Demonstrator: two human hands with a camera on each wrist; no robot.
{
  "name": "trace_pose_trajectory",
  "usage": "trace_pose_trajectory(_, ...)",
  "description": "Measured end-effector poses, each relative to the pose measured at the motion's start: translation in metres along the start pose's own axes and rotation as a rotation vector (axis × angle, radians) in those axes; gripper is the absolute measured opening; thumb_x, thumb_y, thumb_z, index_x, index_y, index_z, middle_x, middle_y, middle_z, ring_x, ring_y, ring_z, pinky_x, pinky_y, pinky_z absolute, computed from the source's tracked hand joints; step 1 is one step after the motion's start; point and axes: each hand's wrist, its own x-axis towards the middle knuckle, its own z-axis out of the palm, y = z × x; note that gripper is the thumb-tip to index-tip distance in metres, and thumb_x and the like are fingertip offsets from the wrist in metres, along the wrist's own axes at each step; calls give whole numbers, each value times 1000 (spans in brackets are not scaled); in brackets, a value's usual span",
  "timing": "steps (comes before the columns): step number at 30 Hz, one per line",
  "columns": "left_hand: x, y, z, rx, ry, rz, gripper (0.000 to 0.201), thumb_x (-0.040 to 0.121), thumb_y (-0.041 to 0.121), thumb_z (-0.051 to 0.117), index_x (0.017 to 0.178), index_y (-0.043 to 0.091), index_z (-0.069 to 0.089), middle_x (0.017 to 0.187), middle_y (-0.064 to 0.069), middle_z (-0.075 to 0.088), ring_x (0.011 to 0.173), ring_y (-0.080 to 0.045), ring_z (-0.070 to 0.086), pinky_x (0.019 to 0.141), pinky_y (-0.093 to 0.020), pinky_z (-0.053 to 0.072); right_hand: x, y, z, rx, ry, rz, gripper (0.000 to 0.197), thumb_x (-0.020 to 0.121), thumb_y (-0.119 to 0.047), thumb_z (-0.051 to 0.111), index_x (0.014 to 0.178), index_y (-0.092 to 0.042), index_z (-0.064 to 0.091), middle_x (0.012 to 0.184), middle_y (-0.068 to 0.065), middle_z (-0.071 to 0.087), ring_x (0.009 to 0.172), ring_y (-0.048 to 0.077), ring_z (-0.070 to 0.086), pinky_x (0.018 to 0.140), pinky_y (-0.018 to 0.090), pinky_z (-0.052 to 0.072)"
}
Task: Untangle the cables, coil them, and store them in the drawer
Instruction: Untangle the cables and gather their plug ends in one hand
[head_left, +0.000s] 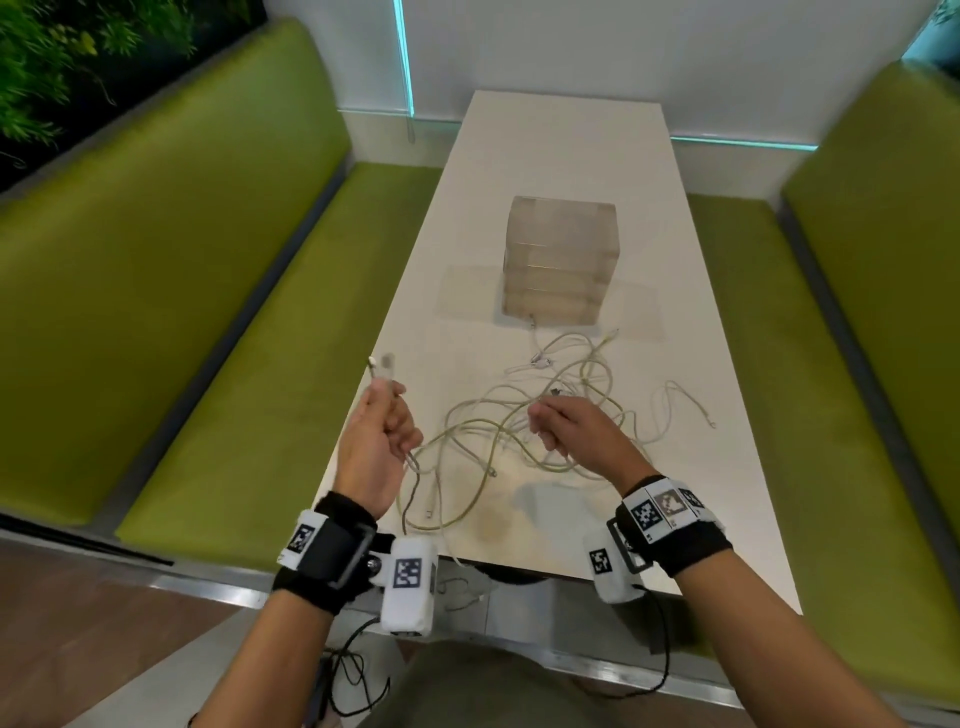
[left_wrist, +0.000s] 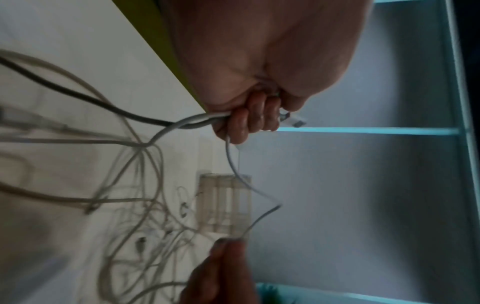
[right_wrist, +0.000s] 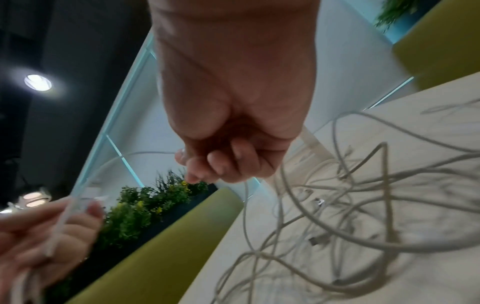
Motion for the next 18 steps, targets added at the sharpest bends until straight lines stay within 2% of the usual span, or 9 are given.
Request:
trace_pose_trajectory(4, -11, -32, 23, 270, -127, -87, 22, 99, 28, 45, 101, 10, 57, 61, 5, 33, 50, -6, 29, 48, -21, 28, -6, -17, 14, 131, -26, -66, 32, 98, -26, 49, 73, -12, 64, 50, -5, 41, 45, 5, 35, 47, 17, 29)
trace_pose_trajectory(7, -14, -43, 41, 336, -253, -107, 41, 87, 38, 54, 113, 6, 59, 66, 0, 46, 52, -6, 36, 48, -20, 27, -8, -24, 23, 24, -82, -95, 31, 95, -24, 53, 67, -18, 64, 54, -3, 52, 51, 3, 43, 54, 19, 34)
trace_pose_trajectory(9, -13, -45, 46, 320, -273, -97, 38, 84, 37, 58, 106, 5, 64, 69, -4, 53, 53, -8, 38, 47, -20, 26, -10, -24, 23, -26, -76, -64, 31, 95, -27, 54, 68, -16, 64, 55, -10, 55, 51, -1, 46, 55, 15, 35)
trace_pose_trajectory(12, -13, -44, 48, 307, -246, -49, 25, 86, 32, 58, 84, 7, 63, 58, -1, 54, 47, -10, 38, 45, -19, 28, -13, -24, 21, -80, -102, -29, 31, 94, -34, 54, 68, -18, 63, 55, -9, 50, 52, 6, 44, 56, 22, 36)
trace_pose_trajectory(15, -13, -39, 47, 267, -217, -17, 24, 89, 28, 55, 77, 8, 56, 46, 10, 38, 43, -6, 29, 44, -19, 26, -8, -17, 16, -219, -167, -25, 29, 92, -37, 55, 78, -13, 61, 68, -4, 57, 64, 11, 52, 63, 30, 43)
trace_pose_trajectory(18, -10, -26, 44, 162, -209, 18, 23, 88, 27, 53, 73, 9, 53, 48, 10, 27, 43, -6, 20, 45, -20, 19, 1, -1, 7, -287, -144, -25, 17, 94, -29, 55, 81, -17, 57, 82, -2, 62, 77, 15, 56, 71, 33, 42)
